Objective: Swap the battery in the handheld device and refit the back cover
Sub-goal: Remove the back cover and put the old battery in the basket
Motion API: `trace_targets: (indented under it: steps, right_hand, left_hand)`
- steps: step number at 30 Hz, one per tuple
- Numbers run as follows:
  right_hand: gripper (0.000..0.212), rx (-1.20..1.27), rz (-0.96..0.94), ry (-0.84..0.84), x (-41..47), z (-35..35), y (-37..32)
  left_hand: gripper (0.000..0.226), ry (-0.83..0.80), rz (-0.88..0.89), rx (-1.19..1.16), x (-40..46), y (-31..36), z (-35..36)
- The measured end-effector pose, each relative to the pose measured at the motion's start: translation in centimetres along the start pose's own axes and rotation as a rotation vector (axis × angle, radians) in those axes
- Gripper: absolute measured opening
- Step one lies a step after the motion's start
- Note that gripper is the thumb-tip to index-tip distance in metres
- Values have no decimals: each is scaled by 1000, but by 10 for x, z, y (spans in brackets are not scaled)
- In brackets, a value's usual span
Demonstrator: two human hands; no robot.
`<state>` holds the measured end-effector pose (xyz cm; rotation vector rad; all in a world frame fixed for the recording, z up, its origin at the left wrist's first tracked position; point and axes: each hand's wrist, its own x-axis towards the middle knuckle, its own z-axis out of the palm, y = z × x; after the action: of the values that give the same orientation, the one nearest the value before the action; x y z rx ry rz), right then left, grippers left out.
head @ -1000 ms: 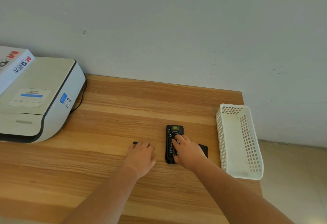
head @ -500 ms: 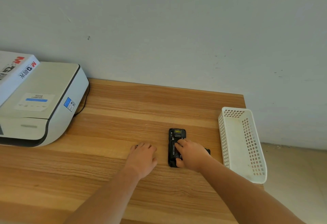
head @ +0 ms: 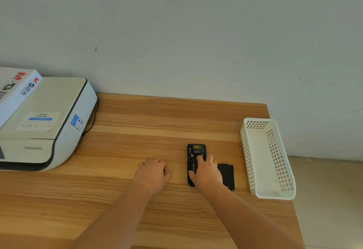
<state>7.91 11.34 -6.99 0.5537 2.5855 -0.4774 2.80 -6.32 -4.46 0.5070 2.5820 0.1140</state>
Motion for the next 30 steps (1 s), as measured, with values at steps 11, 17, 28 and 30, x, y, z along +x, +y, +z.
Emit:
trace_targets:
  steps: [11, 17, 28, 30]
  right_hand:
    - [54, 95, 146, -9, 4, -2, -17]
    - [57, 190, 168, 31, 0, -4, -13]
    - [52, 243, 119, 160, -21, -43, 24]
    - [51, 257, 127, 210, -23, -58, 37]
  left_hand:
    - [37, 3, 16, 35, -3, -2, -10]
    - [36, 13, 29, 40, -2, -3, -6]
    - [37, 2, 43, 29, 7, 20, -7]
    - [41, -19, 48, 36, 10, 29, -8]
